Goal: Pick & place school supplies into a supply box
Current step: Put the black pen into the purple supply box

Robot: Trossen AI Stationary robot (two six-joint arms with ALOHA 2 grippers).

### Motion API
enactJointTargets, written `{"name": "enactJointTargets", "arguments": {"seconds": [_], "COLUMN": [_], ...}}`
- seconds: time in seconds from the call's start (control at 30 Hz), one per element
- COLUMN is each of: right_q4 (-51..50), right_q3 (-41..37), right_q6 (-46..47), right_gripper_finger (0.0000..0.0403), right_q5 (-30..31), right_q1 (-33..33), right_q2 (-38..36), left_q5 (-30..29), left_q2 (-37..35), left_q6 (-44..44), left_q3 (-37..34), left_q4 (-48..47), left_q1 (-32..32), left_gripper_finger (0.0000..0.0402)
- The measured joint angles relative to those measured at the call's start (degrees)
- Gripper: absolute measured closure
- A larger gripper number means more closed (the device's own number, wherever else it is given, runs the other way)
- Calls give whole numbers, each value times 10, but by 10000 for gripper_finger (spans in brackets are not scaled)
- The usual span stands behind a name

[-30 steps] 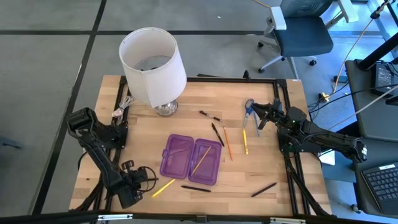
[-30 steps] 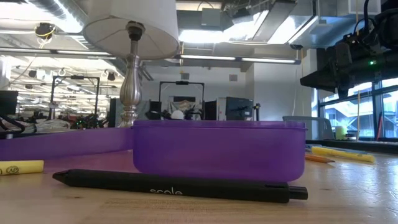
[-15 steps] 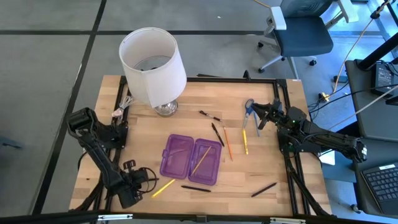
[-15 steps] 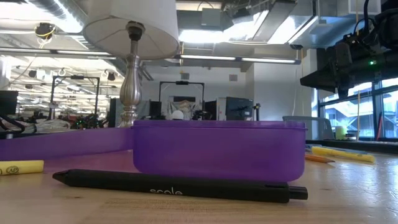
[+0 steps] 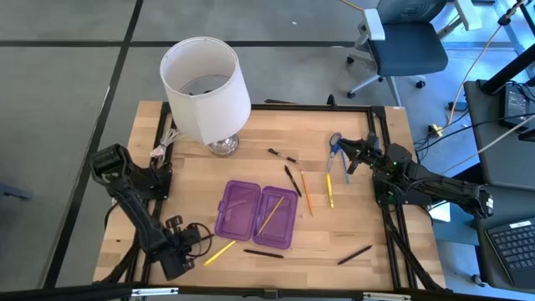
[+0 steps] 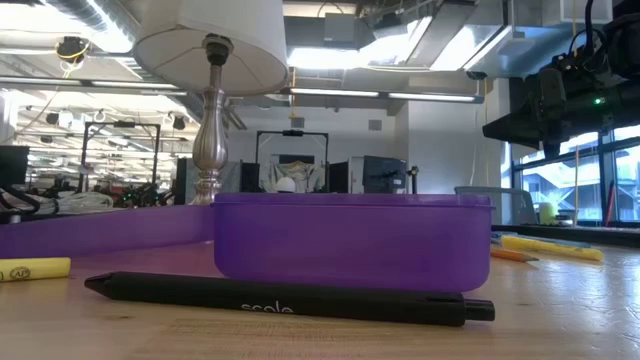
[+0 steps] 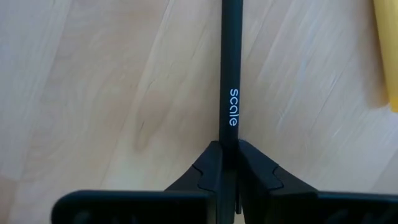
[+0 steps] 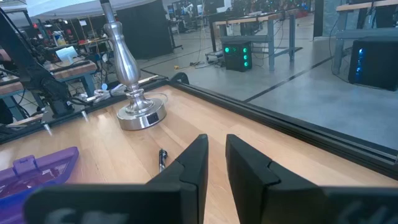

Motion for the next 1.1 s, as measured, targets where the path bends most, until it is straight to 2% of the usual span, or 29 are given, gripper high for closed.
{"name": "enactJointTargets", "arguments": {"seconds": [0.27,0.53,0.63,0.77,0.83,1.0,1.1], "right_q4": [0,0,0,0,0,0,0], "right_q3": [0,0,0,0,0,0,0], "right_q6": [-1,-2,-2,-2,-2,0,1], "right_gripper_finger": [341,340,340,340,341,340,341], "right_q5": [0,0,0,0,1,1,1], "right_q1": [0,0,0,0,0,0,0], "right_q2": [0,0,0,0,0,0,0], "left_q5": [32,43,-13,-155,-205,-276,-281], "left_q2": [-4,-17,-23,-27,-27,-27,-27], "left_q6": [0,-22,-26,-11,20,108,167], "left_q3": [2,48,75,112,124,129,129], "left_q4": [-1,-3,0,0,14,107,168], "left_q1": [11,13,20,51,73,139,187], "left_gripper_finger": [382,382,382,382,381,368,364]}}
